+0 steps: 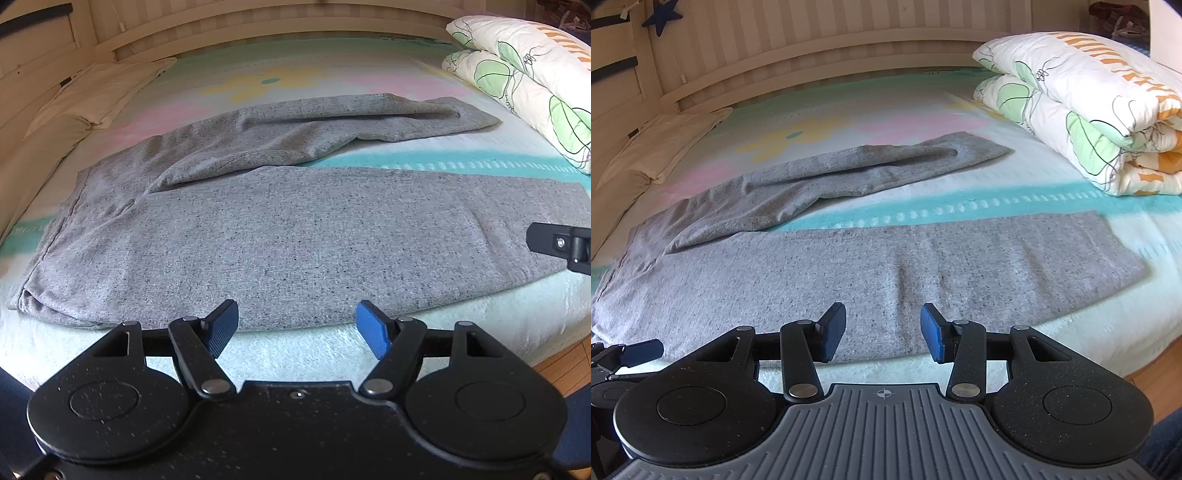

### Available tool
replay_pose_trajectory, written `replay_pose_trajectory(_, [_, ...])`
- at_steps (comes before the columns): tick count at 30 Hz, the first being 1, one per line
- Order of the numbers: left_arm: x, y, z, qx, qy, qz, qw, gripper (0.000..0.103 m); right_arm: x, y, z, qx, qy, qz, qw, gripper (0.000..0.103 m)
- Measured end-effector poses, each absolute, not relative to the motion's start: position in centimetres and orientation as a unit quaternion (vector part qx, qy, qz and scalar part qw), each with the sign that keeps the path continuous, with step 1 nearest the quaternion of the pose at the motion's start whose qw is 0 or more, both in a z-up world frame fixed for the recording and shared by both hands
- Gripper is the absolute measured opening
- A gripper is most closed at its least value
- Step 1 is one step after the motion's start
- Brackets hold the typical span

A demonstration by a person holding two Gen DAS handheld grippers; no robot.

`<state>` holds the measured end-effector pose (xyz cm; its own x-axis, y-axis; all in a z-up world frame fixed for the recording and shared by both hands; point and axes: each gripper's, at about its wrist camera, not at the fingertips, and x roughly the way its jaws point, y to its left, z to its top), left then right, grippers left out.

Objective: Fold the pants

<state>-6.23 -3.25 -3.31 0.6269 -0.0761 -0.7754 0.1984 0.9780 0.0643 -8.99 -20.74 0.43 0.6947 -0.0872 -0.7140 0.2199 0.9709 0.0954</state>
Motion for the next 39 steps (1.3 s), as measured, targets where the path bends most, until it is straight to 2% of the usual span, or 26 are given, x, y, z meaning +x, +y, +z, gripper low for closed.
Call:
replay_pose_trajectory(29, [-4.9,-2.0,-3.9,0.069,0.455,-0.065,0.885,0.073,-7.5,-19.2,-0.4,0.070,0.392,-0.114,0.910,0.043])
replay_pose_trajectory(39, [-2.1,-2.3,-3.2,0.079,0.468,-0.065,0.878,0.073,-4.8,-19.5,-0.8,0.133,0.426,-0.122,0.887,0.043])
